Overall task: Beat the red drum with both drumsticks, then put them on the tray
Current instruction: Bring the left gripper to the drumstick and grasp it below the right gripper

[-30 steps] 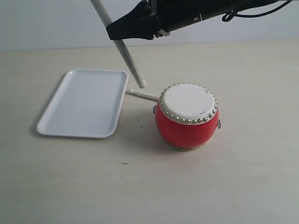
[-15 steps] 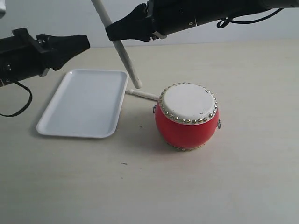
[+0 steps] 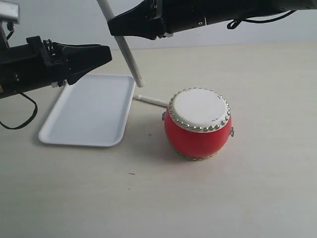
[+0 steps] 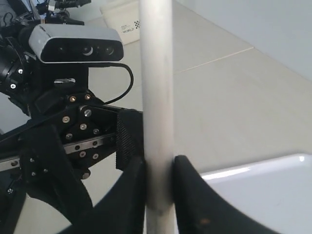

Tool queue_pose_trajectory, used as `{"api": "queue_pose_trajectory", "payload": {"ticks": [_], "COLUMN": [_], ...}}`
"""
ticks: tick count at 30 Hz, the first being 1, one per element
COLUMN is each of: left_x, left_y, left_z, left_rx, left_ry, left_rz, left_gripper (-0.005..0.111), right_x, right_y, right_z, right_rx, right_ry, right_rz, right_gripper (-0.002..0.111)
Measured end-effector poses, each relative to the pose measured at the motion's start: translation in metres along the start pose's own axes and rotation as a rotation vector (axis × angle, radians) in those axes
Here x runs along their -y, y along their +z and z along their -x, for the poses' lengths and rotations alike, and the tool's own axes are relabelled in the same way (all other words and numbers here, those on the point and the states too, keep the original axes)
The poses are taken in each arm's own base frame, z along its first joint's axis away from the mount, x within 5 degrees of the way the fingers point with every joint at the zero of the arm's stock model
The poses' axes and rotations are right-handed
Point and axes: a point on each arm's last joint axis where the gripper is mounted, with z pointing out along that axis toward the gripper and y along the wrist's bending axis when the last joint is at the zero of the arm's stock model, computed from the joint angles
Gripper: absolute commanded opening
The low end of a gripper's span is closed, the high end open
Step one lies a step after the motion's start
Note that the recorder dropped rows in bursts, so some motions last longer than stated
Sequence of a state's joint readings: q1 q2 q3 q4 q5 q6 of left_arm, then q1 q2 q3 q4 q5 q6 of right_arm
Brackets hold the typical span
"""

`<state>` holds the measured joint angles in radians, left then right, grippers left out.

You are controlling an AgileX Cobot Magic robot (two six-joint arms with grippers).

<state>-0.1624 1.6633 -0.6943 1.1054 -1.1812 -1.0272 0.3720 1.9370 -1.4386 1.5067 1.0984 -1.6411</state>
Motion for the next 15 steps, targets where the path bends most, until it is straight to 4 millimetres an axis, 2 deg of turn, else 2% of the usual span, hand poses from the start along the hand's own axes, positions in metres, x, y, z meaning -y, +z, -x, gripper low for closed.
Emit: {"api": "queue_pose_trajectory", "payload": {"ticks": [15], "left_x": [0.0055], "left_y": [0.0024], "left_z": [-0.0018], "left_rx": [-0.013], "left_ry": [0.009], "left_rz": [-0.043], "left_gripper": [0.054], "right_x": [-0.0087], "right_y": [-0.0004], "right_z": [0.0045], "right_rx": [0.093], "right_ry": [0.033], "right_rz": [0.096], "right_gripper": [0.000]}}
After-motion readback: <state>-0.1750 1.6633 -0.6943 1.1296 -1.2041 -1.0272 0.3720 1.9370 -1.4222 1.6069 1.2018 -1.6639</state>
